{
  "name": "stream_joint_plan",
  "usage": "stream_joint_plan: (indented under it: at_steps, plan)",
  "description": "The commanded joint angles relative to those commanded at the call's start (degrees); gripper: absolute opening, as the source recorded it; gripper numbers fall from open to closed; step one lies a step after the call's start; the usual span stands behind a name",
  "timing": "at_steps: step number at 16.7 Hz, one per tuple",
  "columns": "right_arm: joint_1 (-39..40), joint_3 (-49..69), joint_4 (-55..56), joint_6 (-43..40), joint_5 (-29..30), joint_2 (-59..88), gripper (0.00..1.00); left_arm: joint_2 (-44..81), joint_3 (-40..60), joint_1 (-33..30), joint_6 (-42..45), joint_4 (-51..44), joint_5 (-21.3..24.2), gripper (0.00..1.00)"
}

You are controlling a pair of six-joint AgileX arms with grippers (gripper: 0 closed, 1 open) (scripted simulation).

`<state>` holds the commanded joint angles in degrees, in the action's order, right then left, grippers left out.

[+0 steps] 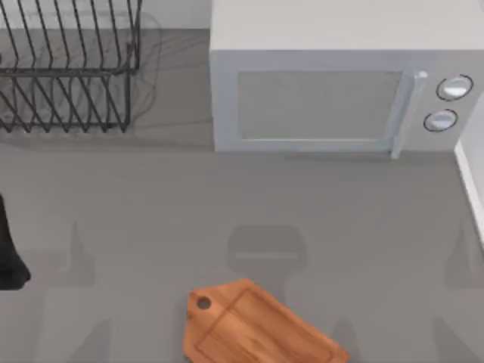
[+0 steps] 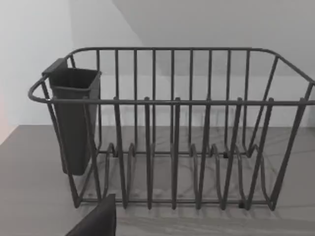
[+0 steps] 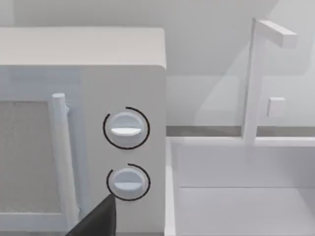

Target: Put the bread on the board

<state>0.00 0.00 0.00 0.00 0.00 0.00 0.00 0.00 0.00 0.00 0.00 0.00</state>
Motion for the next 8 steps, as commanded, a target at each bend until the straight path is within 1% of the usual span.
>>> stream_joint_plan:
  at_steps: [4, 6, 8]
  plan:
    - [0.0, 0.0, 0.0, 0.0, 0.0, 0.0, 1.00, 1.7, 1.8, 0.2, -0.1, -1.0, 0.1, 1.00]
    - [0.0, 0.0, 0.0, 0.0, 0.0, 0.0, 1.00, 5.8, 5.9, 0.5, -0.2, -3.3, 0.3, 1.00]
    - [0.0, 0.0, 0.0, 0.0, 0.0, 0.0, 1.00, 12.4, 12.5, 1.0, -0.2, -6.7, 0.7, 1.00]
